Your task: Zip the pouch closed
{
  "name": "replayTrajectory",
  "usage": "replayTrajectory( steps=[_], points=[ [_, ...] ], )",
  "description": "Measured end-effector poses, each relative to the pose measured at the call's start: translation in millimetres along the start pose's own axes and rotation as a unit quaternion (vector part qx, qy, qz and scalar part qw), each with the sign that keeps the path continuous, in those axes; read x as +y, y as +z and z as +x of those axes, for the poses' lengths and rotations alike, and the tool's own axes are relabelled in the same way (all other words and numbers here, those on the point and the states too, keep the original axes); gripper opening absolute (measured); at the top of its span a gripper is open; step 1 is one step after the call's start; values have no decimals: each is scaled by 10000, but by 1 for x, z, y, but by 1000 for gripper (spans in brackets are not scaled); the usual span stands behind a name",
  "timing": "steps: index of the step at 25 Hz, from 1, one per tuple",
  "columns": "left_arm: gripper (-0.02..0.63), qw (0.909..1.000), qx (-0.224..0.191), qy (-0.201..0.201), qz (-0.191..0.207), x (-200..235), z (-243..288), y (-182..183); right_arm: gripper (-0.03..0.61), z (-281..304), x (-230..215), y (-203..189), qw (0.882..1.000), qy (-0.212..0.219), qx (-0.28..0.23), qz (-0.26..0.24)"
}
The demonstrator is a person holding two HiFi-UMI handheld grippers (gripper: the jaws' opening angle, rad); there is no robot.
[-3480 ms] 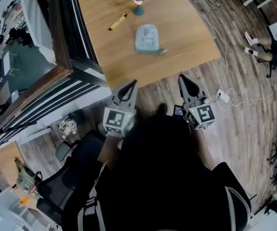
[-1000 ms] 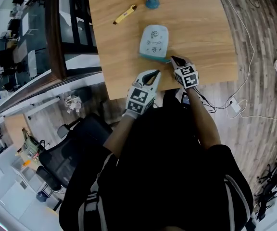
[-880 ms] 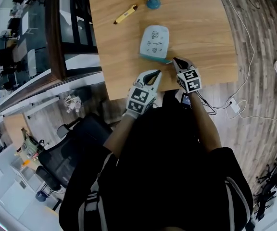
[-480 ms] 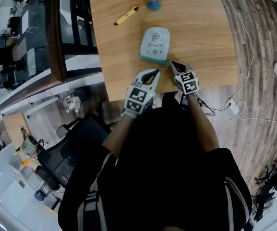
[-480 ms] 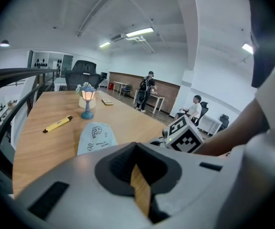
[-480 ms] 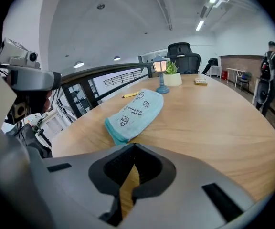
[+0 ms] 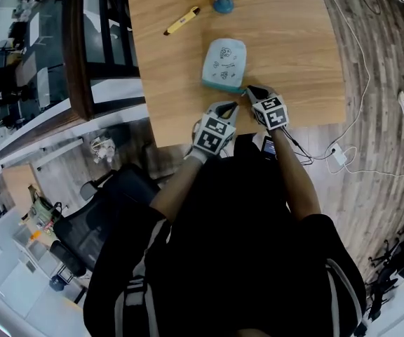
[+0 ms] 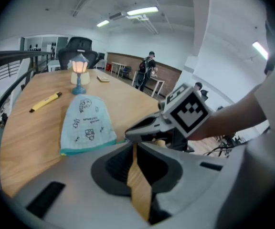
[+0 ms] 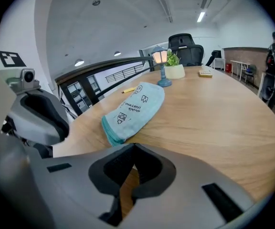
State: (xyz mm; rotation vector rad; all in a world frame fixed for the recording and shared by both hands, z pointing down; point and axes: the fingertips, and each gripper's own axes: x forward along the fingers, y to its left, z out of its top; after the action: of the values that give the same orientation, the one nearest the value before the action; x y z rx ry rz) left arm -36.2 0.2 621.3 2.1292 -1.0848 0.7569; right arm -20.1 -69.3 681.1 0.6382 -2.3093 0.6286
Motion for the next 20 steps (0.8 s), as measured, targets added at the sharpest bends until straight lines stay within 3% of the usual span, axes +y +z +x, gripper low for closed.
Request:
replayTrajectory(
  steps=[2, 6, 11, 16, 20],
  points=[
    [34, 9992, 394, -69, -76, -1, 23, -7, 14, 3, 1, -2, 9998, 29, 183, -32],
    [48, 9925, 984, -70, -728, 8, 60, -22, 12, 6, 2, -3, 9996, -32, 271, -56],
    [46, 9880, 1080, 332, -1052, 24, 69, -16, 14, 6, 1, -3, 9996, -53, 266, -79],
    [46, 9846, 1358, 738, -819, 36, 69, -21, 12, 6, 1, -5, 9995, -89, 257, -132],
    [46, 9822, 1392, 782, -987, 39, 71, -20, 12, 6, 2, -5, 9995, -96, 260, -147]
  ],
)
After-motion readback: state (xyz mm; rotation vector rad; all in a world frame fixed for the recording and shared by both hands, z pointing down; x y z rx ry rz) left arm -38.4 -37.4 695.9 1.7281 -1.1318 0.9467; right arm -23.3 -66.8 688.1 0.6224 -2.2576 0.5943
